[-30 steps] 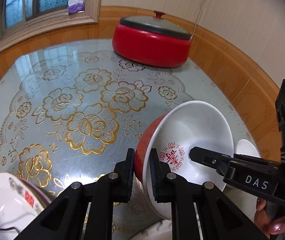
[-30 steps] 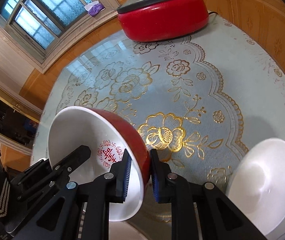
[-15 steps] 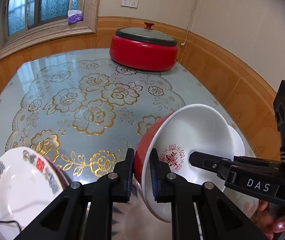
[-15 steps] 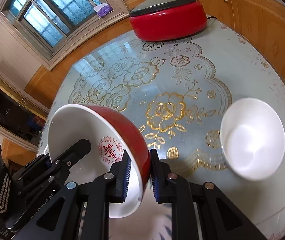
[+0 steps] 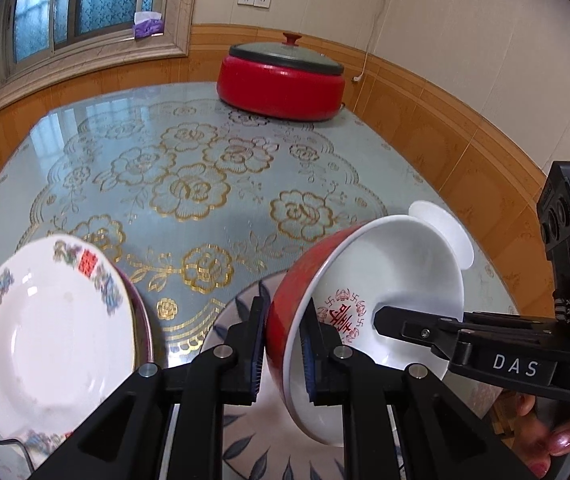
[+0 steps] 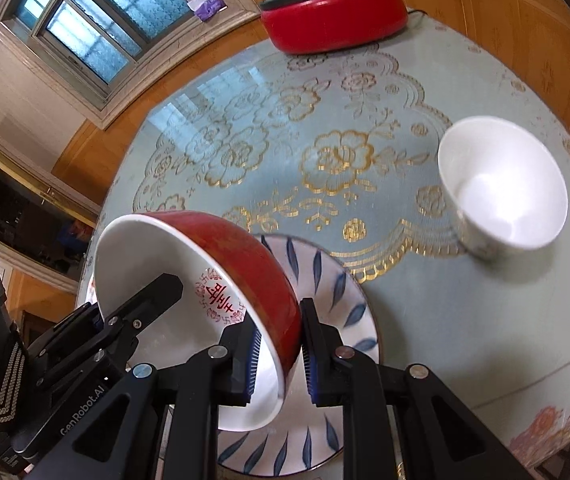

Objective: Organize plates and bowls
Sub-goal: 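Lift the red bowl with the right tool and carry it over the striped bowl, then lower the red bowl into the striped bowl and open the right tool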

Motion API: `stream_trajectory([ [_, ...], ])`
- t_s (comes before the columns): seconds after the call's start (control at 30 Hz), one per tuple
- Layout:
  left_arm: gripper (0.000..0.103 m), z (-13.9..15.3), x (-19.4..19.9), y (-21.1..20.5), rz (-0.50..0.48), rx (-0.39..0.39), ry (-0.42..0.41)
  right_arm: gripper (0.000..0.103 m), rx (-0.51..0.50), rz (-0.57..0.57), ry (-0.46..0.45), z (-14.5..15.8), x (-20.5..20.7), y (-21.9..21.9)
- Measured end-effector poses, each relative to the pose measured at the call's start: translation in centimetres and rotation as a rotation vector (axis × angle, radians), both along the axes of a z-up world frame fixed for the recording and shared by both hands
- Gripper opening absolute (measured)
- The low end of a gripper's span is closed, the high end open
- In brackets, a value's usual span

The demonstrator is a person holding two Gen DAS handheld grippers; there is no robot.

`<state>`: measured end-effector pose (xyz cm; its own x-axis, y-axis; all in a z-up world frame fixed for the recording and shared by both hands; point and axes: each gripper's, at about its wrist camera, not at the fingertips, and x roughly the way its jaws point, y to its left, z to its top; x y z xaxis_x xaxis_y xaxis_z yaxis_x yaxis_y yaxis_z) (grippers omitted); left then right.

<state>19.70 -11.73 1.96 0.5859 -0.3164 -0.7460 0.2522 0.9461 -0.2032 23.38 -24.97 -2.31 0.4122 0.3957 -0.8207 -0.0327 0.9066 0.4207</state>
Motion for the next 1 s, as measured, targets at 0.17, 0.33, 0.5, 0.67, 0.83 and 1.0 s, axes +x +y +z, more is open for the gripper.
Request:
stream_trajectory([
  [0.17,0.015,-1.2,-0.5,0.5,0.003,-0.01,0.026,0.018,0.004,0.01,0.024,-0.9,-0.8,0.4],
  [0.33,0.015,-2.5,-0.9,1.0,0.002,-0.028,0.065,0.018,0.001,0.023,0.043,-1.5,-1.6,0.8],
  [0.5,0.016,-3.9,-0.9,0.6,-0.015,-0.025,0.1,0.019,-0.002,0.016,0.09,-2.6,-1.7,0.6],
  [0.67,0.016,-4.6,-0.8,0.2,-0.029,-0.028,0.115,0.019,0.008,-0.002,0.123,-3.5,-1.6,0.0],
  [0.83,0.02,-5.3,-0.6,0.2,-0.031,-0.03,0.129,0.02,-0.007,0.007,0.123,-3.4,-1.5,0.1],
  [1.0,0.024,-5.3,-0.6,0.2,-0.033,-0.027,0.122,0.02,-0.049,0.025,0.123,-3.2,-1.4,0.8],
])
